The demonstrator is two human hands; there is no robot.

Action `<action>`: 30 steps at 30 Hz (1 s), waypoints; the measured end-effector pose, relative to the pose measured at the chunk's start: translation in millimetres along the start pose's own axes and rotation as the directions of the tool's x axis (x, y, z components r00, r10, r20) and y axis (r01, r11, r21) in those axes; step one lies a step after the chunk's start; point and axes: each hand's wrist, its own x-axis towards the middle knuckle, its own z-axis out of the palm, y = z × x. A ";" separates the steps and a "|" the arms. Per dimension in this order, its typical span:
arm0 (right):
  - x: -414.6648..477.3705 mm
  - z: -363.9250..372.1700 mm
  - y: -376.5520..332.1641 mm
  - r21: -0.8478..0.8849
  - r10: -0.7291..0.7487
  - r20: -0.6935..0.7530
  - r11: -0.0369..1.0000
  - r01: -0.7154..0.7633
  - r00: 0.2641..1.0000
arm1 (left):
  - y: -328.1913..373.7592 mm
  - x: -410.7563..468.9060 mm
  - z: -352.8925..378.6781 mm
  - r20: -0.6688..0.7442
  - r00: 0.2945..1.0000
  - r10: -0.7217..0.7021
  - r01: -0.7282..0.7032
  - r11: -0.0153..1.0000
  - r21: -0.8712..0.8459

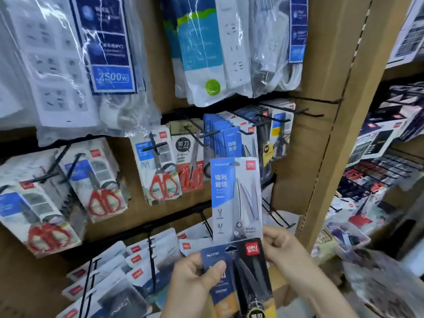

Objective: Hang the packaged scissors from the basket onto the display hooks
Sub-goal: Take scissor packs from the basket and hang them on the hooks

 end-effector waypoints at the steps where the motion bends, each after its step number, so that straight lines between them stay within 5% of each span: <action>1: 1.0 -3.3 0.1 -0.007 -0.027 -0.021 1.000 0.027 0.999 | -0.9 4.1 2.7 0.018 1.000 0.008 -0.009 0.999 0.048; 5: 12.8 -25.5 7.1 0.050 -0.139 -0.184 0.987 0.151 0.973 | -1.2 25.8 9.2 -0.005 1.000 0.028 -0.027 0.990 0.141; 12: 20.4 -79.3 5.2 -0.005 -0.267 -0.350 0.959 0.284 0.898 | 44.2 60.3 32.8 -0.060 0.966 0.250 -0.249 0.968 0.033; 19: 19.6 -103.4 20.6 -0.374 -0.393 -0.310 0.887 0.269 0.865 | 61.9 109.1 74.3 -0.103 0.960 0.260 -0.269 0.959 -0.089; 25: 6.9 -117.1 26.4 -0.204 -0.322 -0.328 0.942 0.267 0.888 | 64.4 125.2 117.6 -0.089 0.958 0.272 -0.283 0.948 -0.148; 30: -1.6 -139.3 35.3 -0.054 -0.202 -0.491 0.978 0.202 0.847 | 63.8 138.1 152.9 -0.095 0.958 0.271 -0.279 0.956 -0.090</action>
